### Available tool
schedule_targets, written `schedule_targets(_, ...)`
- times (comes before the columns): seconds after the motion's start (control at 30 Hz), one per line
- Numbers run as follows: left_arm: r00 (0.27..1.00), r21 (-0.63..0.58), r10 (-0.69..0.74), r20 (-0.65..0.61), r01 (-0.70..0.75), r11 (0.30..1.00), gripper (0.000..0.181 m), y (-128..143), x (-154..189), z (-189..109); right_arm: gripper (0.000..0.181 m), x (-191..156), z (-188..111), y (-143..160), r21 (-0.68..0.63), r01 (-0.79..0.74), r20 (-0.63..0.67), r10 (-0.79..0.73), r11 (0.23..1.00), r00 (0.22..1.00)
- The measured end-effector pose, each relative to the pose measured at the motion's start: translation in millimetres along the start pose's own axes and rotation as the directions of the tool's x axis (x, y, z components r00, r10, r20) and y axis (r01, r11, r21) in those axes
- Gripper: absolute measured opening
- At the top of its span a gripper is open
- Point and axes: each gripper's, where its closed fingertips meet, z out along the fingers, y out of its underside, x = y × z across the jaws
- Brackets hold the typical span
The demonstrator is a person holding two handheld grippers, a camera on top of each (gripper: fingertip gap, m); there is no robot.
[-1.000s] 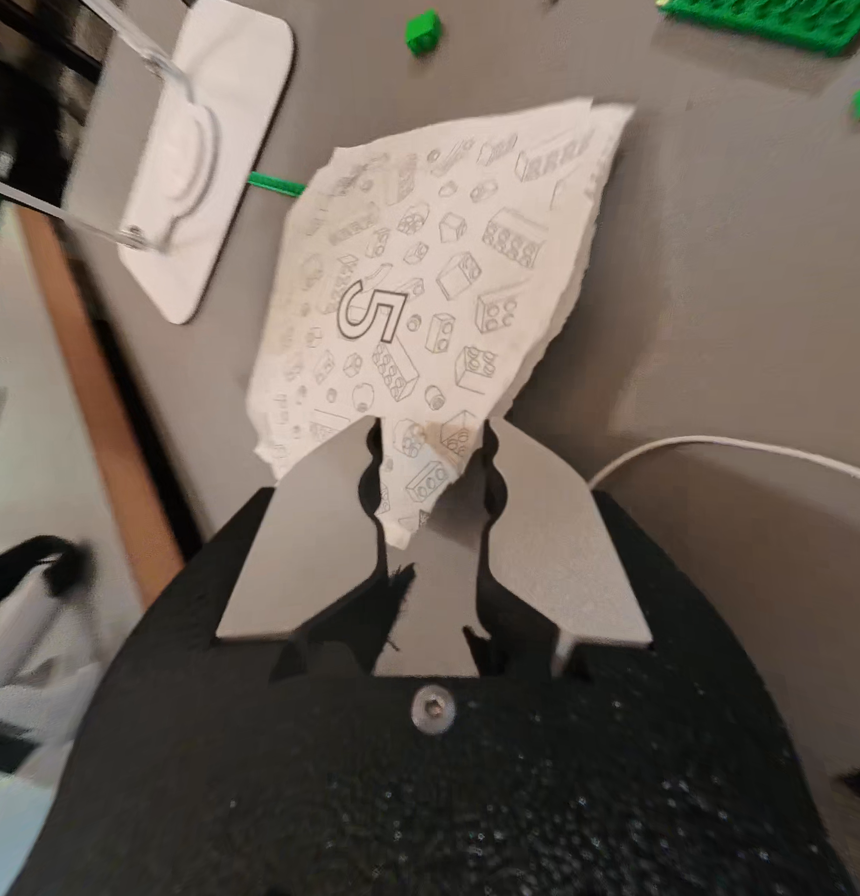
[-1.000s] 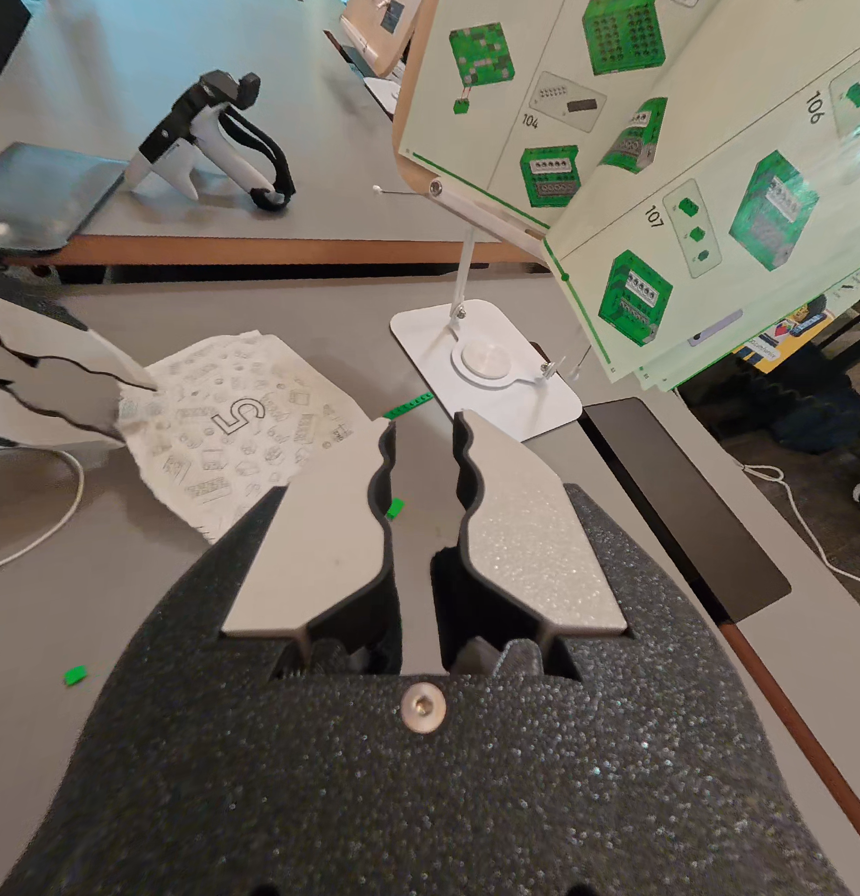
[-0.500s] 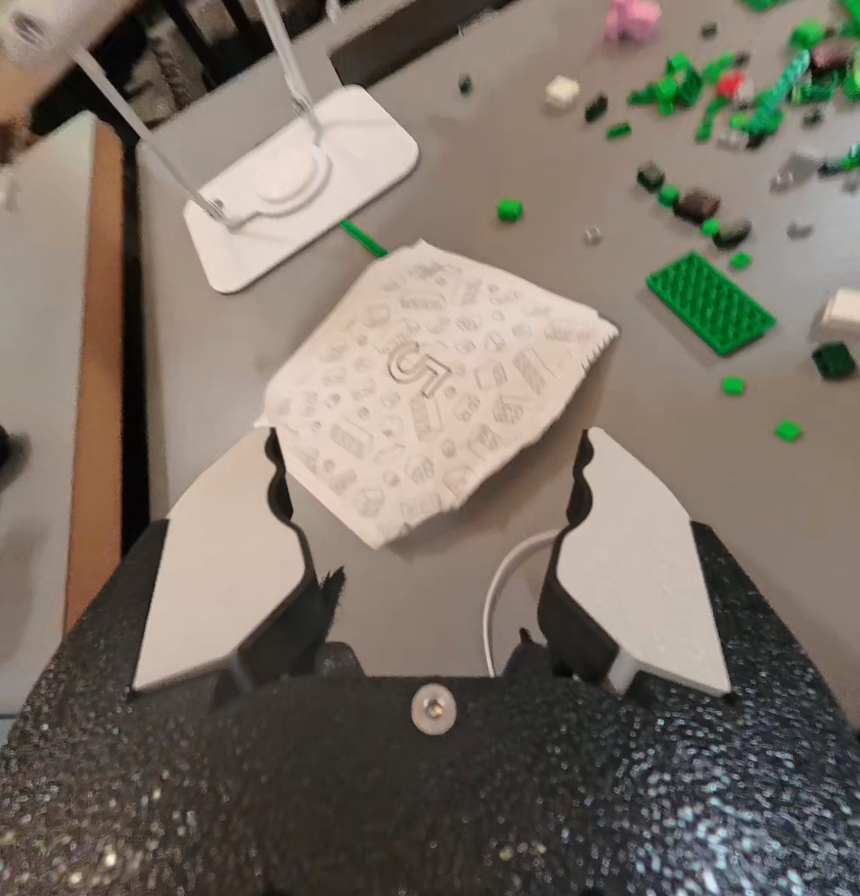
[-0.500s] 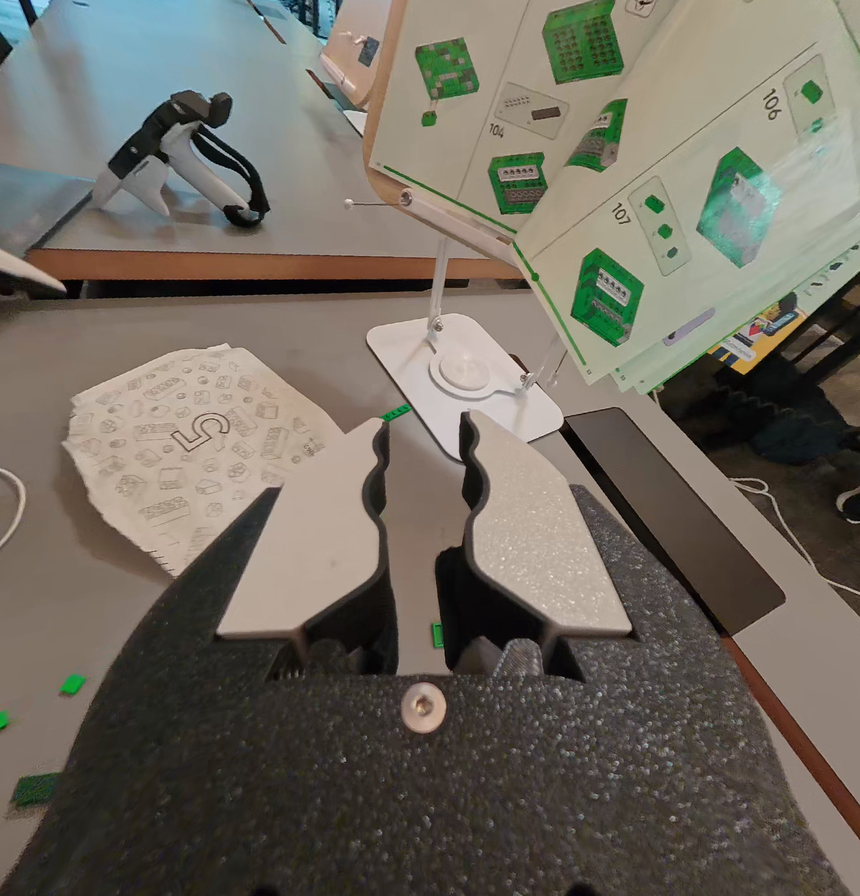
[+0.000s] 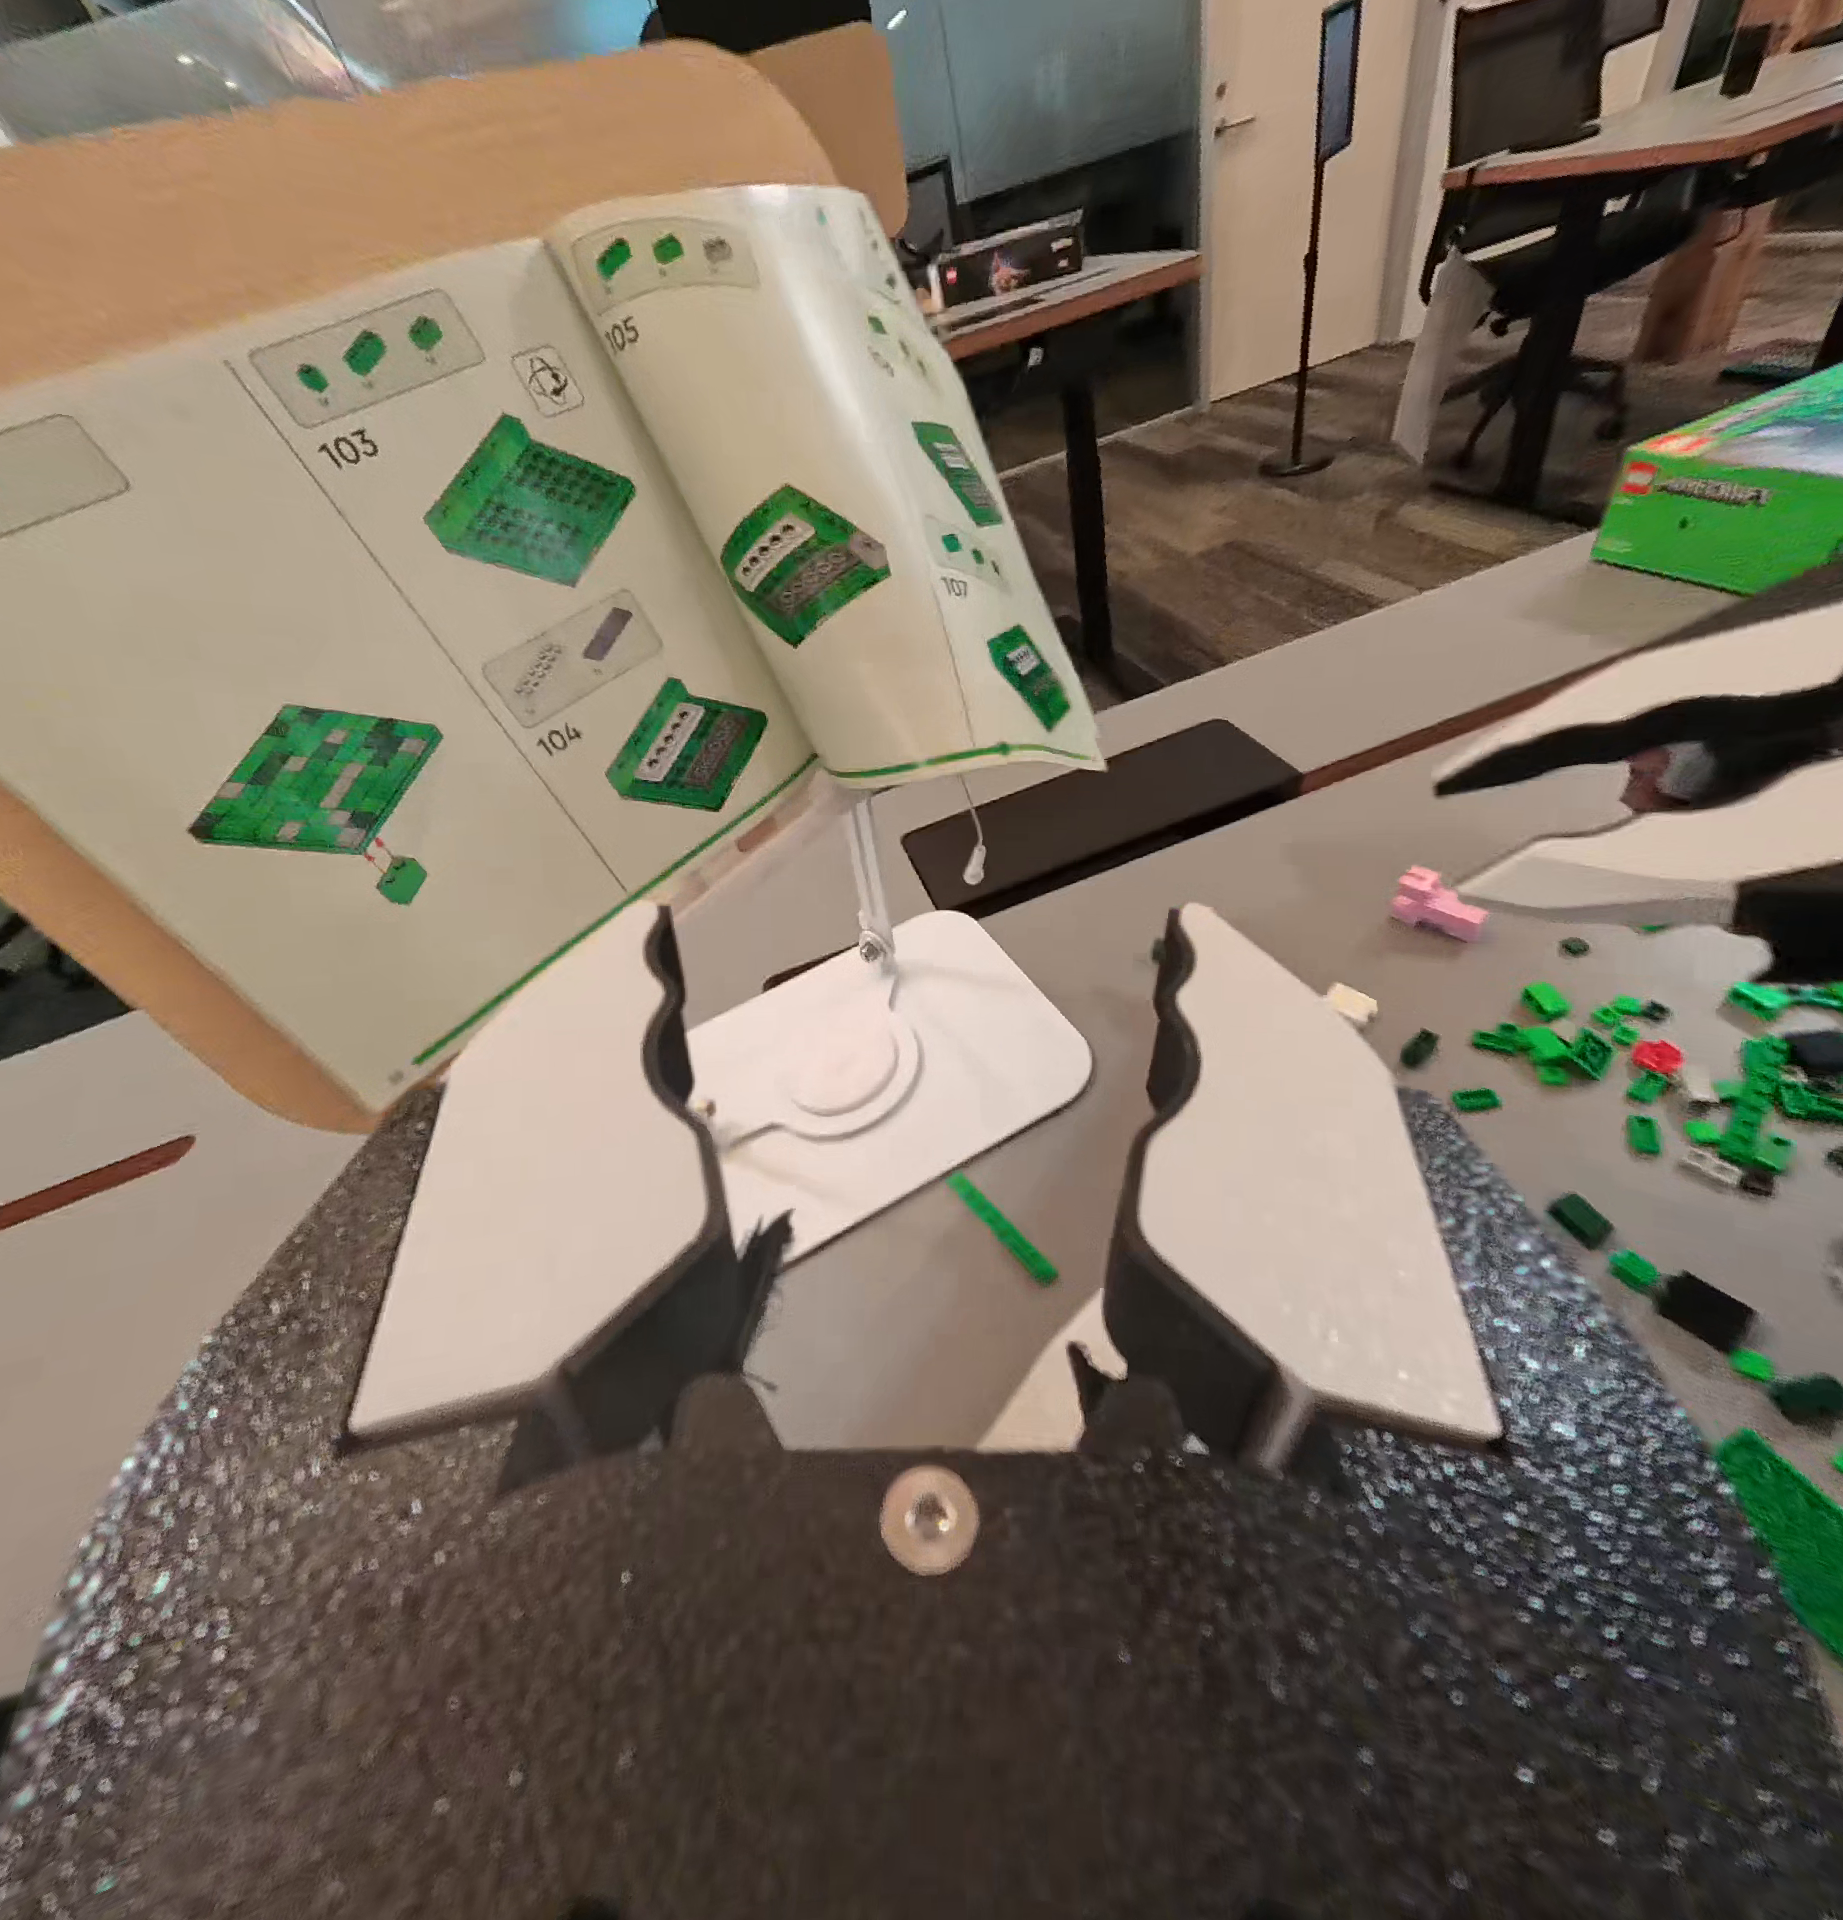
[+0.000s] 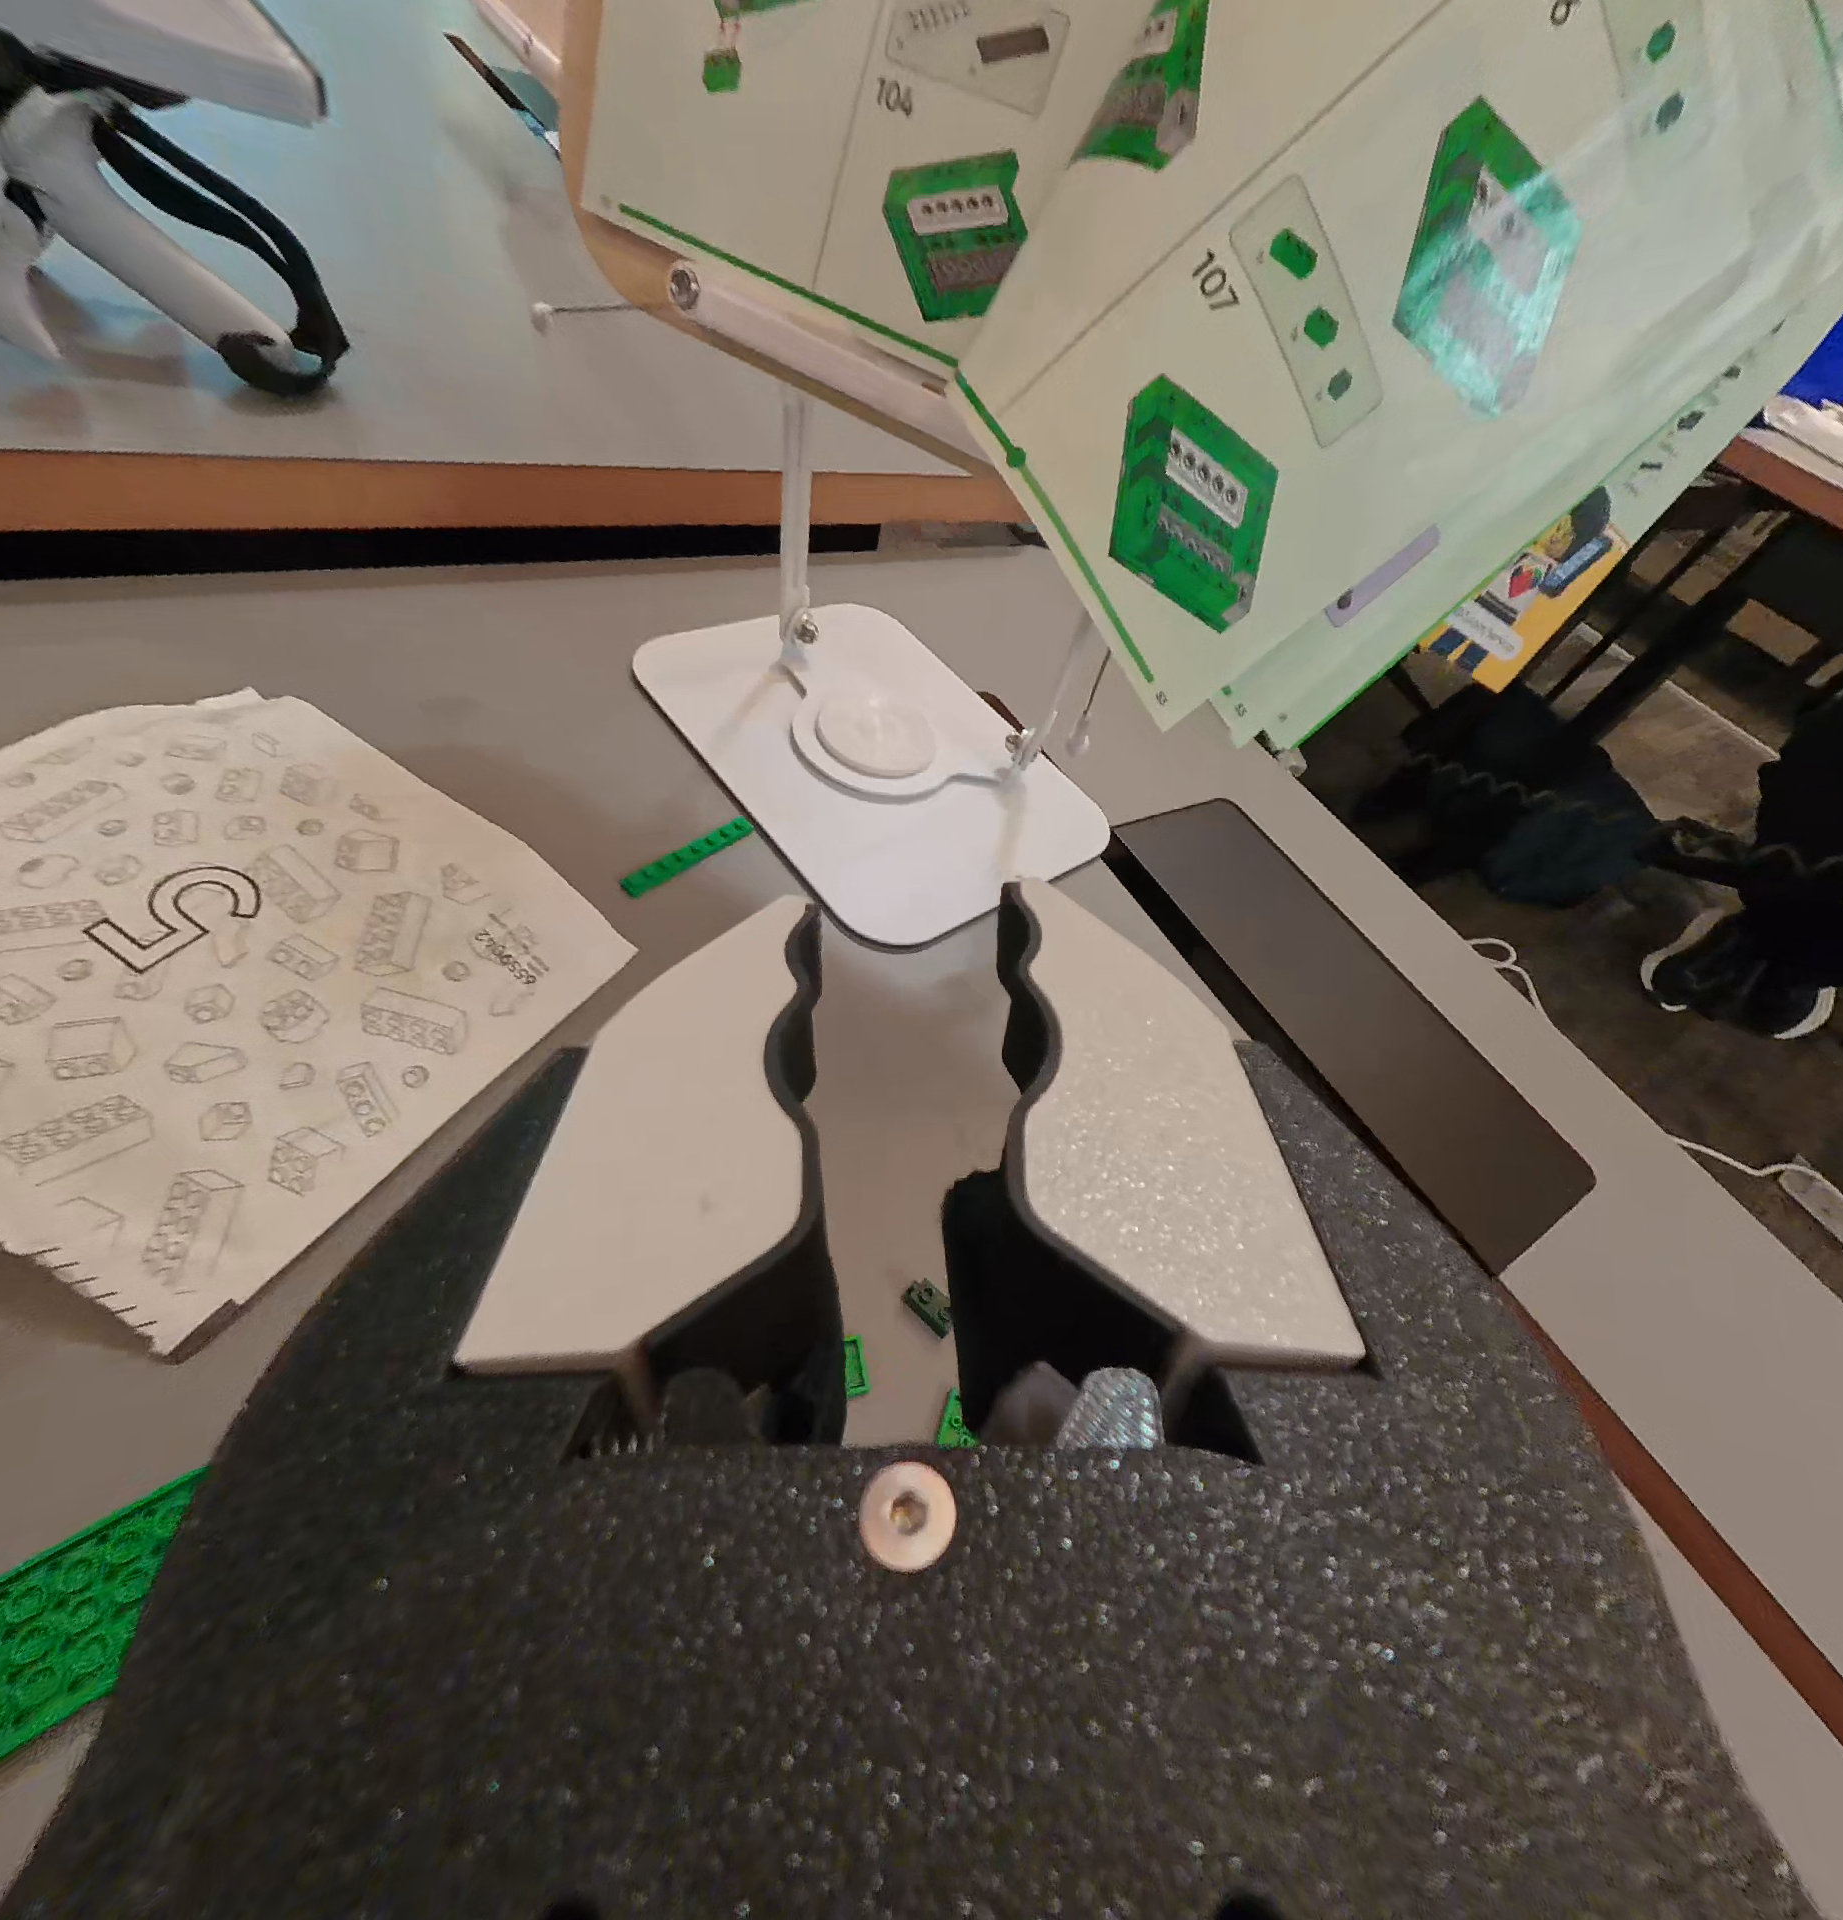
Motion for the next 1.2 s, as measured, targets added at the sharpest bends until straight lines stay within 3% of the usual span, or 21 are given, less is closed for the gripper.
schedule_targets(0.13, 0.988, 0.065, -0.149, -0.035, 0.151, 0.986, 0.086, 3.5, -9.9, 16.2, 0.033, 1.3, 7.2, 11.4, -0.041, 0.003, -0.005, -0.004, 0.999, 1.0)
schedule_targets(0.27, 0.981, 0.118, -0.191, 0.022, 0.187, 0.975, 0.082, -0.8, -39.8, 17.9, 0.033, -2.2, 16.0, 20.5, -0.082, 0.029, 0.0, -0.029, 0.996, 1.0)
schedule_targets(0.47, 0.959, 0.231, -0.274, 0.073, 0.251, 0.94, 0.071, -19.4, -75.2, 3.5, 0.033, -18.2, 33.2, 31.4, -0.133, 0.077, 0.031, -0.074, 0.988, 0.997)
schedule_targets(0.73, 0.944, 0.249, -0.291, 0.158, 0.247, 0.937, 0.065, -12.0, -106.9, -15.8, 0.033, -38.8, 50.0, 32.4, -0.136, 0.13, 0.047, -0.124, 0.982, 0.991)
schedule_targets(0.87, 0.931, 0.185, -0.262, 0.255, 0.219, 0.958, 0.058, 4.0, -129.0, -30.8, 0.029, -62.5, 70.2, -14.2, -0.008, 0.243, 0.052, -0.242, 0.97, 0.969)
schedule_targets(0.97, 0.911, 0.176, -0.266, 0.316, 0.219, 0.96, 0.05, 13.0, -145.5, -42.9, 0.032, -73.0, 100.0, -69.0, 0.066, 0.443, -0.011, -0.443, 0.894, 0.896)
schedule_targets(1.07, 0.894, 0.146, -0.257, 0.366, 0.217, 0.965, 0.046, 25.6, -159.0, -49.0, 0.032, -84.4, 133.2, -119.4, 0.17, 0.533, -0.089, -0.525, 0.829, 0.846)
schedule_targets(1.2, 0.889, 0.137, -0.262, 0.375, 0.226, 0.964, 0.044, 35.2, -168.1, -52.5, 0.034, -101.2, 179.7, -143.7, 0.207, 0.613, -0.154, -0.594, 0.762, 0.79)
